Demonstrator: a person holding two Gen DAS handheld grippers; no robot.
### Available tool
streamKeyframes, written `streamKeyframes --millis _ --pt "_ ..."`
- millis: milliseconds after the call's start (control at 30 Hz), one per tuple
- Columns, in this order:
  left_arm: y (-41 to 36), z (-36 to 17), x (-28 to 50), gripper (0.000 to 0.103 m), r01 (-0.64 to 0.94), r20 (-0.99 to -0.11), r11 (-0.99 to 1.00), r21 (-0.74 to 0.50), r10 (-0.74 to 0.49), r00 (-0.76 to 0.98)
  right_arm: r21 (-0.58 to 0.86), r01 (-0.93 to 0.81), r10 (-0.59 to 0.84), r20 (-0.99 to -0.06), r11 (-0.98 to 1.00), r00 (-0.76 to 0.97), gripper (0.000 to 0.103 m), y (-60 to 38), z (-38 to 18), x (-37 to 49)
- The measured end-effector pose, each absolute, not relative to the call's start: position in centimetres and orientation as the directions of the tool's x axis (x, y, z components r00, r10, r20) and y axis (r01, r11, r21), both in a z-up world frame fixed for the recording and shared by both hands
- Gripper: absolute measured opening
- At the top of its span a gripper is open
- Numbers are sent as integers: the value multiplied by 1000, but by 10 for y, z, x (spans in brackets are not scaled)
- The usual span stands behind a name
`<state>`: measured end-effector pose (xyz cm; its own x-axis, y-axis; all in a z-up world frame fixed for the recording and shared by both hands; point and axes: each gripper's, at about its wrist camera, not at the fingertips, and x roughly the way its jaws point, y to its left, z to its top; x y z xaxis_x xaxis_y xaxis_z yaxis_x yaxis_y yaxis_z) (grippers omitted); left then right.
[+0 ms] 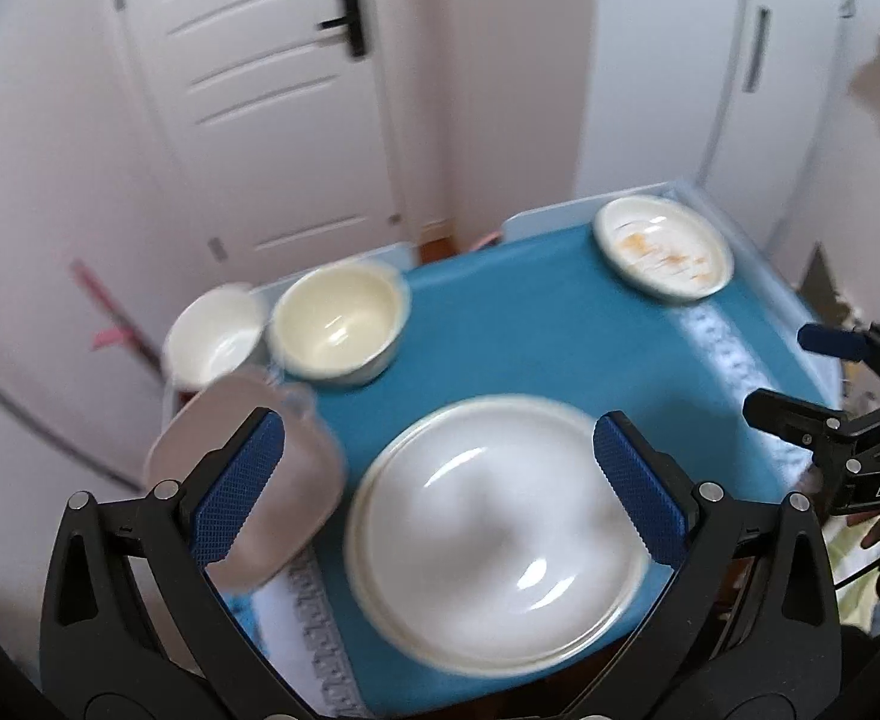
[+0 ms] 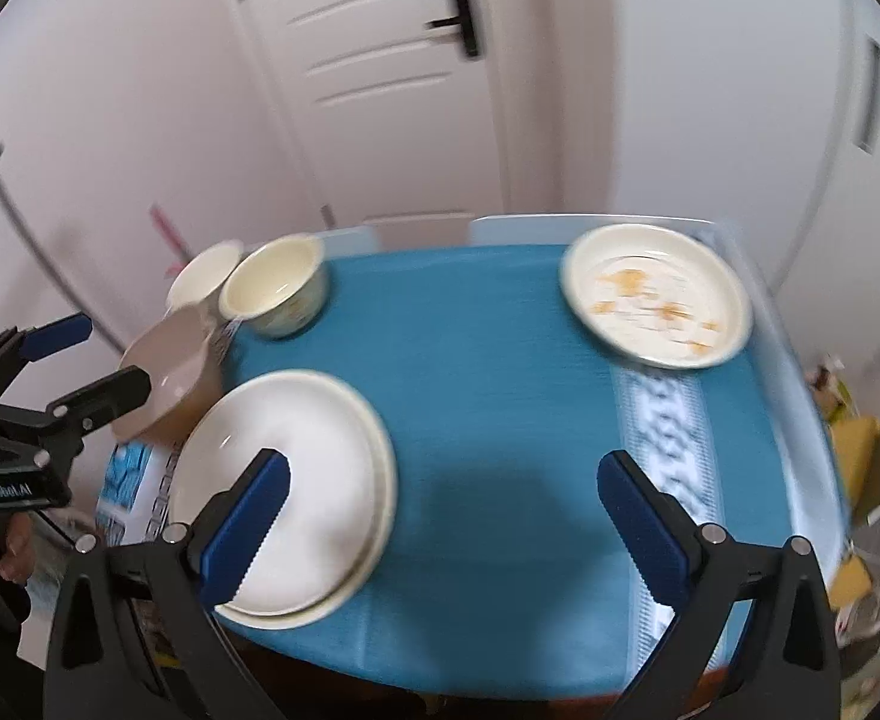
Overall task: Organize plates and bowls
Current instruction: 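Move both grippers to the oval duck-print plate and grasp its rim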
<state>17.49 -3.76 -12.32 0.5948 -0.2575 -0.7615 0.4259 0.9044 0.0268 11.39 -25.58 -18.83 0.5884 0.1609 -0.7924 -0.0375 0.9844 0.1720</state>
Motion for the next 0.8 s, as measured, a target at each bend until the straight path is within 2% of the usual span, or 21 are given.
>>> streamKeyframes --millis 200,367,433,600,700,767,800 --pt "-96 -93 206 103 545 -731 838 -24 -387 562 178 80 80 -740 981 668 102 -318 -149 107" --pt "-160 -88 249 103 627 -753 775 -80 -459 471 155 169 0 -739 973 673 102 -361 -131 122" --pt "-180 -97 268 103 647 -764 758 -83 -465 447 128 231 -63 -738 964 672 102 -374 -132 131" --pt "-225 -142 323 102 652 -811 743 -151 -471 348 219 272 10 -795 937 606 102 -414 -177 175" --pt "-241 -180 352 92 647 -844 739 -188 -459 278 279 314 52 -816 907 576 99 -434 -213 193" --pt "-252 -197 362 80 646 -861 742 -179 -436 262 307 329 76 -824 893 561 89 -442 -232 201" --pt "-259 -209 369 77 645 -871 742 -181 -426 246 321 333 92 -828 886 553 84 -446 -242 205"
